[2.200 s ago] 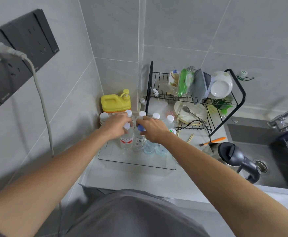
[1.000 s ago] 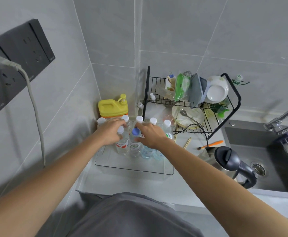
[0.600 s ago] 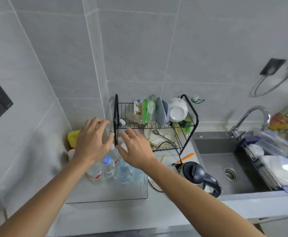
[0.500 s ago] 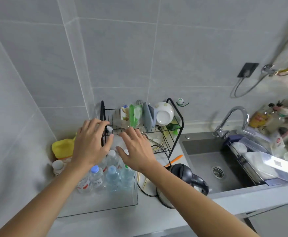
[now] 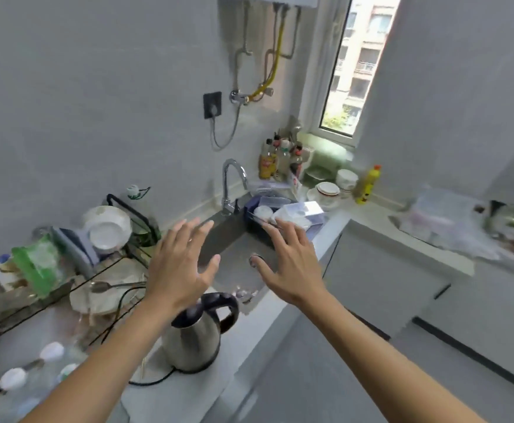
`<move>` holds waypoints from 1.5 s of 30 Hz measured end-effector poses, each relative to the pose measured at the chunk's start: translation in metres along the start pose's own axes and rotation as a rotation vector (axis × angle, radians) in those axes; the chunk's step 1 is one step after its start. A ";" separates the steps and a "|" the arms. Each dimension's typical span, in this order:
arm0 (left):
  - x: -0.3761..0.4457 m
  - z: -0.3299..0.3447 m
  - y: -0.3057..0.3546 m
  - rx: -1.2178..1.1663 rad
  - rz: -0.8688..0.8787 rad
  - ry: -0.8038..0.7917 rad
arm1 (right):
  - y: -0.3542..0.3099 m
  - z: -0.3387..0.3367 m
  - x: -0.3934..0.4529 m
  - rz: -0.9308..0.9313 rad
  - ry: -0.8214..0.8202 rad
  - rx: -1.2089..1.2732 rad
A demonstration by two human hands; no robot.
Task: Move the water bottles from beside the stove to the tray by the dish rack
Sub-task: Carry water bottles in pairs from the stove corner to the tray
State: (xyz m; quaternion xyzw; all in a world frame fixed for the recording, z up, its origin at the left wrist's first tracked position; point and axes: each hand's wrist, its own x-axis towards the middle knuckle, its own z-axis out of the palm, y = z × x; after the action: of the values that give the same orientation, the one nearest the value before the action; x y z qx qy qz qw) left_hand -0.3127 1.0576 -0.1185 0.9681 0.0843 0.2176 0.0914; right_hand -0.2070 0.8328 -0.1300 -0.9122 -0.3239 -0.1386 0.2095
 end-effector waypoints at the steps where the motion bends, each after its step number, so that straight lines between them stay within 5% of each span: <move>1: 0.011 0.010 0.025 -0.015 0.040 -0.017 | 0.023 -0.012 -0.009 0.052 0.022 -0.014; 18: 0.144 0.193 0.528 -0.349 0.596 -0.199 | 0.423 -0.234 -0.196 0.724 0.185 -0.279; 38: 0.298 0.388 0.967 -0.578 1.078 -0.334 | 0.774 -0.374 -0.272 1.217 0.423 -0.464; 45: 0.294 0.436 1.110 -0.618 1.201 -0.386 | 0.870 -0.412 -0.321 1.311 0.462 -0.505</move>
State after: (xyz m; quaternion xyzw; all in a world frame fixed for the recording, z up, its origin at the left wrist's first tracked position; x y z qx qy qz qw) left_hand 0.2767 -0.0191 -0.1496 0.7981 -0.5485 0.0686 0.2397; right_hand 0.0682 -0.1434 -0.1488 -0.8865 0.3814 -0.2439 0.0958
